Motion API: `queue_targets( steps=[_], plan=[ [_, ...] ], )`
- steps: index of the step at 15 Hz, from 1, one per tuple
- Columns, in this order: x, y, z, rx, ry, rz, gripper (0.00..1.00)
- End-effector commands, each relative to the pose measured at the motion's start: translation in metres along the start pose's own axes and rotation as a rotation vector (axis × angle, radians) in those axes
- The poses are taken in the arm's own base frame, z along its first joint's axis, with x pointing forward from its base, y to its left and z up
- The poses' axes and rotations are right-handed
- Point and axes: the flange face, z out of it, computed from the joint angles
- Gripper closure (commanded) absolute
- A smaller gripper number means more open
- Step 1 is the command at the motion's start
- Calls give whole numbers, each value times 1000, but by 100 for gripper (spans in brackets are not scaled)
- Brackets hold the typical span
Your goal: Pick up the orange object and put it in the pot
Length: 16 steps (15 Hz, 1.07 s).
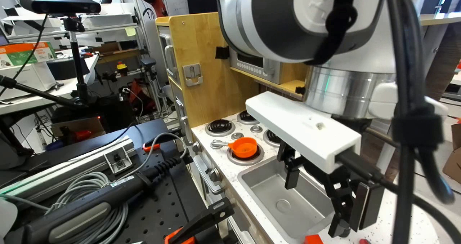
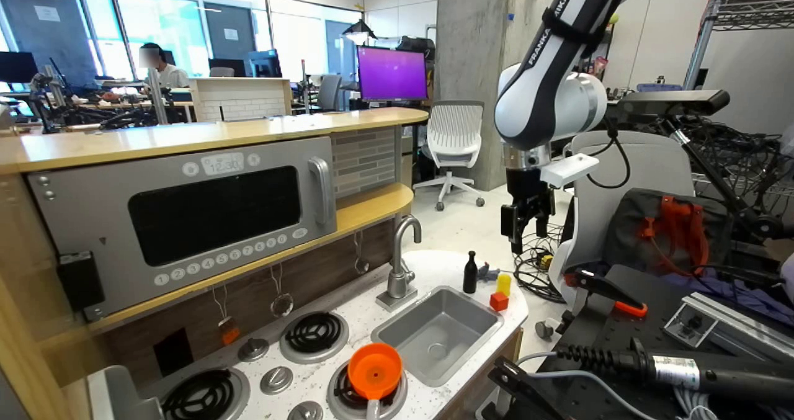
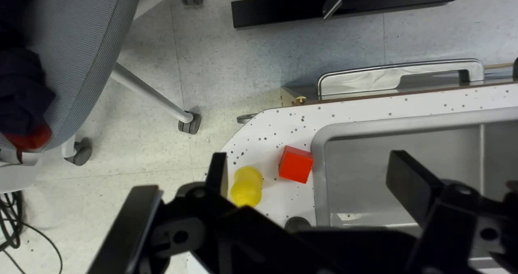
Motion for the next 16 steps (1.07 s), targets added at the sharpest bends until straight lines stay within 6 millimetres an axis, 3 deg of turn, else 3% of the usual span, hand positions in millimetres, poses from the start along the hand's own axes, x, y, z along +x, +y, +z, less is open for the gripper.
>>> queue_targets(
  steps=[1,9,16],
  plan=[
    [19,8,21,-25,-6,-58,0],
    [29,-1,69,-29,22,-32,0],
    [29,14,108,-29,4,46,0]
  ],
)
